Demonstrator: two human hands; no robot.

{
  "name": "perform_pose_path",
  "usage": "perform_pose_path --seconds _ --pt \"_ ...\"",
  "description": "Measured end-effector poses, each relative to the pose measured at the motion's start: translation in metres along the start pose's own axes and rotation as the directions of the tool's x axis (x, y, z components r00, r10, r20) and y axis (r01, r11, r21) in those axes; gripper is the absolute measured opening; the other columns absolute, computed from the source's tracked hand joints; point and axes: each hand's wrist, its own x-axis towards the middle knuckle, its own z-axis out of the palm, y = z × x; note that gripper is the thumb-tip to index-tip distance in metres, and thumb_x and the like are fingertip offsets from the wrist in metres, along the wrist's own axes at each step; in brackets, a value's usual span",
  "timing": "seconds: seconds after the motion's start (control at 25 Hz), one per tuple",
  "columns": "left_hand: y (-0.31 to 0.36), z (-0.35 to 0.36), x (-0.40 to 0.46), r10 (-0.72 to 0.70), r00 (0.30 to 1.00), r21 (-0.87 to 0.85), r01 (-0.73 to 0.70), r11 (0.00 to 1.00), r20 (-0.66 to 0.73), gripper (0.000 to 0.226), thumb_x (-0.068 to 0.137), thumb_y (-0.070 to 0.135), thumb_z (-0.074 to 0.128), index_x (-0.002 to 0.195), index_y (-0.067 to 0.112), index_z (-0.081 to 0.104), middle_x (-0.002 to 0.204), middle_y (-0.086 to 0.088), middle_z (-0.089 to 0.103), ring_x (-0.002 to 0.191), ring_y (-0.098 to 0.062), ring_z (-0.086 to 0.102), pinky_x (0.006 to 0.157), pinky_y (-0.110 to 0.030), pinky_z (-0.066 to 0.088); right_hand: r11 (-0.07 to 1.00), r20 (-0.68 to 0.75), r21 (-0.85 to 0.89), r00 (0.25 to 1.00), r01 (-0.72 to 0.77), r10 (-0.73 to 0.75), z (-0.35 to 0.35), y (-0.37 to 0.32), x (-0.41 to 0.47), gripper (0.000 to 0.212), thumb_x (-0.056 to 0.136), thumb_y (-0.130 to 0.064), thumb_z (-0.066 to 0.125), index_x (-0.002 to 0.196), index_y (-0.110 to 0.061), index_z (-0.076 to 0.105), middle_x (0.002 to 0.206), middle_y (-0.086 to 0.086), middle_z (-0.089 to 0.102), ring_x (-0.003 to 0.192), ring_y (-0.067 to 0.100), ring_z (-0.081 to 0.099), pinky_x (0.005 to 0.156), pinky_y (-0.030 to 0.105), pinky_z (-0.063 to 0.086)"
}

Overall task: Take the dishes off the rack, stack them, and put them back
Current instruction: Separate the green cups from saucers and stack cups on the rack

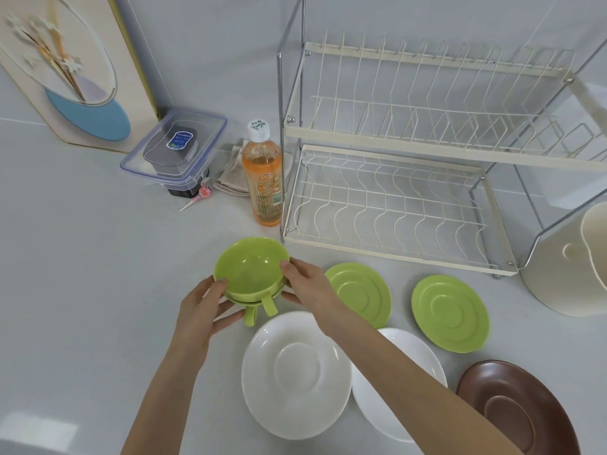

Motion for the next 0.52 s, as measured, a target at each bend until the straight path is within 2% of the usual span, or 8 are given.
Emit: perform_pose_path --seconds 0.08,0.2,0.36,0.44,0.52 --pt "0.003 0.006 -0.004 0.029 1.000 0.029 -0.030 0.999 0.004 0.039 0.090 0.021 0.049 0.127 0.006 0.051 0.124 -0.019 0.059 0.105 -0.034 0.063 0.075 -0.035 0.059 0.997 -0.006 0.064 0.999 0.041 -0.040 -0.013 -0.005 -0.013 0.036 0.091 -0.028 0.049 0.114 -0.003 0.060 0.112 0.018 0.065 0.106 0.026 0.062 0.091 0.031 0.052" --pt "0.010 0.027 -0.008 0.067 0.997 0.060 -0.069 0.996 0.034 0.039 0.089 0.021 0.051 0.127 0.008 0.051 0.118 -0.017 0.062 0.097 -0.030 0.066 0.077 -0.032 0.059 0.987 -0.060 0.127 0.994 0.099 -0.092 -0.037 -0.012 -0.025 0.035 0.090 -0.026 0.052 0.120 -0.010 0.059 0.102 0.003 0.063 0.096 0.013 0.057 0.088 0.029 0.052" --pt "0.026 0.071 -0.005 0.092 0.990 0.071 -0.100 0.992 0.109 0.040 0.090 0.022 0.051 0.127 0.009 0.051 0.113 -0.012 0.061 0.095 -0.027 0.064 0.065 -0.019 0.056 0.975 -0.159 0.168 0.980 0.144 -0.117 -0.071 -0.025 -0.024 0.023 0.092 -0.024 0.050 0.110 -0.017 0.062 0.102 0.003 0.063 0.098 0.016 0.059 0.087 0.030 0.052" --pt "0.036 0.093 0.004 0.091 0.986 0.072 -0.102 0.992 0.139 0.040 0.090 0.023 0.052 0.128 0.010 0.050 0.112 -0.009 0.059 0.097 -0.026 0.062 0.064 -0.018 0.056 0.968 -0.197 0.191 0.973 0.162 -0.124 -0.086 -0.032 -0.017 0.013 0.093 -0.024 0.048 0.097 -0.023 0.061 0.100 0.004 0.063 0.098 0.017 0.060 0.084 0.029 0.051" --pt "0.046 0.112 0.015 0.099 0.984 0.080 -0.111 0.991 0.148 0.042 0.089 0.024 0.053 0.129 0.009 0.048 0.113 -0.008 0.057 0.100 -0.026 0.061 0.066 -0.020 0.057 0.962 -0.222 0.213 0.967 0.172 -0.124 -0.099 -0.040 -0.005 0.015 0.093 -0.024 0.048 0.099 -0.022 0.062 0.101 0.005 0.062 0.099 0.017 0.059 0.083 0.029 0.051"
